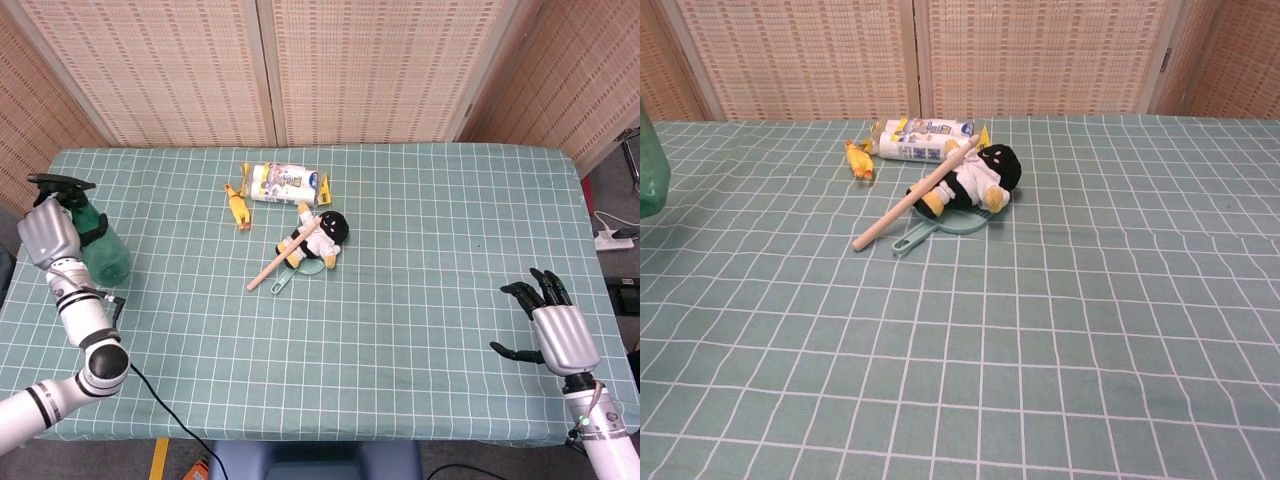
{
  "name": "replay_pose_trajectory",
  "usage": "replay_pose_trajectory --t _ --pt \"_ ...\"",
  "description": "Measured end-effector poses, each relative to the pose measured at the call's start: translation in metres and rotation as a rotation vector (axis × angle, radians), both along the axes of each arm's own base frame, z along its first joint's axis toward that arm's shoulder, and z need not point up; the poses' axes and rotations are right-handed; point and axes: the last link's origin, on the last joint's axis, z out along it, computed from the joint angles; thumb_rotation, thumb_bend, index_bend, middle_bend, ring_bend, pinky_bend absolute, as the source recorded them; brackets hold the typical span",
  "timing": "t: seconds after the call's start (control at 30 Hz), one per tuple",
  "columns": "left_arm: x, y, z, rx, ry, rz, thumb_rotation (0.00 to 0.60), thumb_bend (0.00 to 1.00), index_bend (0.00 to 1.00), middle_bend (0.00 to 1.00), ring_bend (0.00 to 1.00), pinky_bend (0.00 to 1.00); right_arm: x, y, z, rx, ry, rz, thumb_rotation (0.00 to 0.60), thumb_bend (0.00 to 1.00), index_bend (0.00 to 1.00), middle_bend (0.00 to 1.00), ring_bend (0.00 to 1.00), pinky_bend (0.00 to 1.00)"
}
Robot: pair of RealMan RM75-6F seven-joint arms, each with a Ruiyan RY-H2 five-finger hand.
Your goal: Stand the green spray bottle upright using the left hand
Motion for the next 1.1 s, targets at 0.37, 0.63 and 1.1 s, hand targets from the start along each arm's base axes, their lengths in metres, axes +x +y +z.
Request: replay_pose_trajectory --t 0.37,0.63,1.1 --pt "-0.038 0.012 -0.002 0.075 -0.260 -0.096 0.600 0.40 0.49 0.76 0.51 0.29 0.001 -0.001 -0.002 -0.022 0.013 0.007 0.600 0.00 0.24 0.22 0.00 0.00" --pt "-0.020 0.030 -0.014 0.097 -0.330 -0.178 0.600 0.39 0.48 0.76 0.50 0.26 0.002 -0.001 -0.003 -0.033 0.030 0.001 0.600 0.00 0.24 0.22 0.00 0.01" --pt "-0.038 0.045 -0.041 0.083 -0.123 -0.274 0.600 0.39 0.46 0.74 0.49 0.22 0.003 -0.001 -0.005 -0.041 0.039 -0.010 0.600 0.00 0.24 0.22 0.00 0.01"
